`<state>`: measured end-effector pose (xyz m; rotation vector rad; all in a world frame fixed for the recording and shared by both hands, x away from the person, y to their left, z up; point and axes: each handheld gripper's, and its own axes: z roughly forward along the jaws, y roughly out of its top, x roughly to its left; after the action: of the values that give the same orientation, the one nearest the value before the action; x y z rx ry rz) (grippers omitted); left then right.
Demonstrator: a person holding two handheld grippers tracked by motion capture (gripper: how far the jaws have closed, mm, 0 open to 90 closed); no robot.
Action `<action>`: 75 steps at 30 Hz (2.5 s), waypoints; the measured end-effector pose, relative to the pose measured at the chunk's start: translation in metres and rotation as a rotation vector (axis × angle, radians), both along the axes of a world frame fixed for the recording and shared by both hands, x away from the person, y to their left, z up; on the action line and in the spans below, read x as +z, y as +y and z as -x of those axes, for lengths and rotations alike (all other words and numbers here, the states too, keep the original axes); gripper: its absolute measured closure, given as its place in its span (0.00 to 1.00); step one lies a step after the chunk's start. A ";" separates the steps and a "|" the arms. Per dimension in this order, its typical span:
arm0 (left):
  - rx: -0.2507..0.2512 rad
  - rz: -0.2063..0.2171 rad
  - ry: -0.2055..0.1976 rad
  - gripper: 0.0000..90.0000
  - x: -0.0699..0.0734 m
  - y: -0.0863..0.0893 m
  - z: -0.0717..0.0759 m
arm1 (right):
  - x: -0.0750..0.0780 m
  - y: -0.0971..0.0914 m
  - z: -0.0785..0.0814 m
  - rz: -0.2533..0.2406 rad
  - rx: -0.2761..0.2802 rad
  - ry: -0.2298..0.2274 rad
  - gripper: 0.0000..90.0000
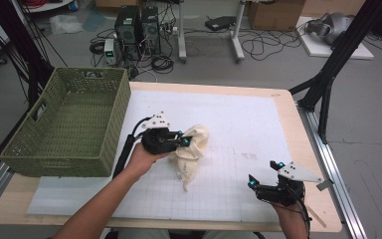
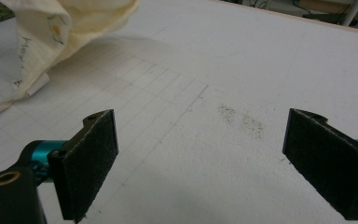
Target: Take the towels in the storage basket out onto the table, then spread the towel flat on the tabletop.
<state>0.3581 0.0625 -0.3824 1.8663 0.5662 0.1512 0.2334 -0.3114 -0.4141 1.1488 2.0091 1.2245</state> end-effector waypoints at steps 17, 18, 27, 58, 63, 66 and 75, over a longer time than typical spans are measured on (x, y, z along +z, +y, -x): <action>0.168 -0.058 -0.032 0.24 -0.018 -0.006 -0.007 | -0.003 0.003 -0.004 0.017 0.014 0.021 0.11; 0.175 -0.042 -0.043 0.24 -0.013 0.001 -0.005 | -0.003 0.003 -0.005 0.017 0.012 0.020 0.11; 0.223 0.037 -0.101 0.19 -0.012 0.058 0.028 | -0.004 0.008 -0.008 0.012 0.025 0.031 0.11; 0.281 0.028 -0.087 0.20 -0.037 0.085 0.053 | -0.004 0.019 -0.014 -0.005 0.033 0.023 0.10; 0.293 0.026 -0.077 0.20 -0.038 0.089 0.053 | -0.001 0.027 -0.015 -0.050 0.110 -0.021 0.10; 0.293 0.024 -0.080 0.20 -0.037 0.089 0.053 | 0.000 0.036 -0.017 -0.048 0.154 -0.010 0.11; 0.294 0.019 -0.064 0.20 -0.038 0.091 0.051 | 0.010 0.078 -0.022 -0.013 0.268 -0.003 0.11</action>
<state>0.3068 0.1537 -0.4200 1.7457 0.7923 0.3965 0.2549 -0.2334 -0.4044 0.9032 2.2084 1.3678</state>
